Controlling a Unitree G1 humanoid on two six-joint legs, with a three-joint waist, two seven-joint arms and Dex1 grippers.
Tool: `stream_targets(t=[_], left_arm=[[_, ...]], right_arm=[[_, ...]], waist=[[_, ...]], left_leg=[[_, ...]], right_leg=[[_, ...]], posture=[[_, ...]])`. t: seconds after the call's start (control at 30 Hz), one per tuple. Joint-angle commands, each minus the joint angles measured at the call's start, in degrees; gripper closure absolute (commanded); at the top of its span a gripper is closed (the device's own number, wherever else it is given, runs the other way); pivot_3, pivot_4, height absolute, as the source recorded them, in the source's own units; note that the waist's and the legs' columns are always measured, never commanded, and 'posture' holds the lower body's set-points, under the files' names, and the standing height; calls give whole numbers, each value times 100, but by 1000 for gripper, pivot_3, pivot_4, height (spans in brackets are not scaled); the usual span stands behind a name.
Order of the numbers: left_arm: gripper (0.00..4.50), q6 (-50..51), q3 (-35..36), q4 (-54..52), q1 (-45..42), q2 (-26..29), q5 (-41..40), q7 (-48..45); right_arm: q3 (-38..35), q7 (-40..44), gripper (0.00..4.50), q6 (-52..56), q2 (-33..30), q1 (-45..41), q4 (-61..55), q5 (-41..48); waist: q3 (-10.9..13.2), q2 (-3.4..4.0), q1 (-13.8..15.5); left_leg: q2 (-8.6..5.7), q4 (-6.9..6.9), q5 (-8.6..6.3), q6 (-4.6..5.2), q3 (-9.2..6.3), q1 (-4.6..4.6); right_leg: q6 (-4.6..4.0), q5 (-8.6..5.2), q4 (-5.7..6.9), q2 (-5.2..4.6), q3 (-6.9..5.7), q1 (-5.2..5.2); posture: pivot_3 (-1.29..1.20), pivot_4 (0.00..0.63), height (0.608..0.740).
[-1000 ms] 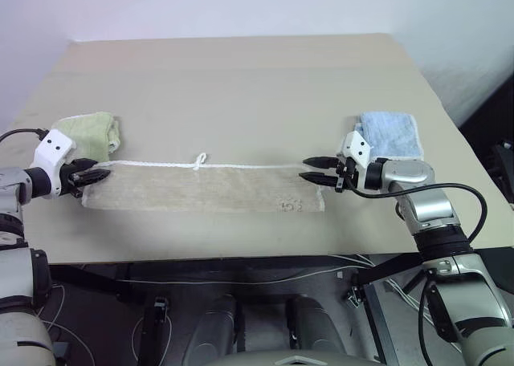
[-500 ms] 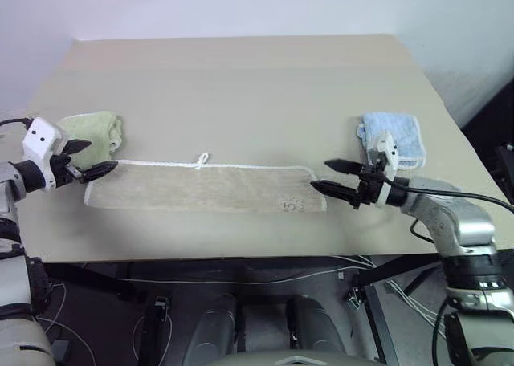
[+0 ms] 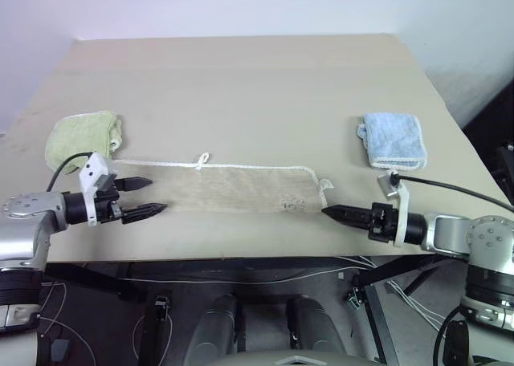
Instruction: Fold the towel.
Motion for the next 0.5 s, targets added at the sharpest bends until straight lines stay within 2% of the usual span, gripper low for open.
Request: stream_targets(t=[0.03,0.23,0.5], left_arm=[[0,53,-29,-389,42,-13,-104,47],[0,169,-137,-722,78,-149,-166,133],[0,255,-195,-1003,204,-168,-238,183]], right_arm=[[-193,-310,30,48,172,42,-32,291],[-774,-1393,30,48,1018,-407,413,40],[-1042,-2245,30,48,1340,-648,544,361]], waist=[[0,0,-3],[-3,-4,-93],[-3,-3,-171]], left_leg=[[0,0,0,0,1,-1],[10,-4,0,0,5,9],[12,-3,1,2,5,23]], right_leg=[[1,1,-3,0,0,0],[-1,10,-10,11,3,5],[-39,18,-43,13,3,32]], posture=[[0,150,740],[0,150,740],[0,150,740]])
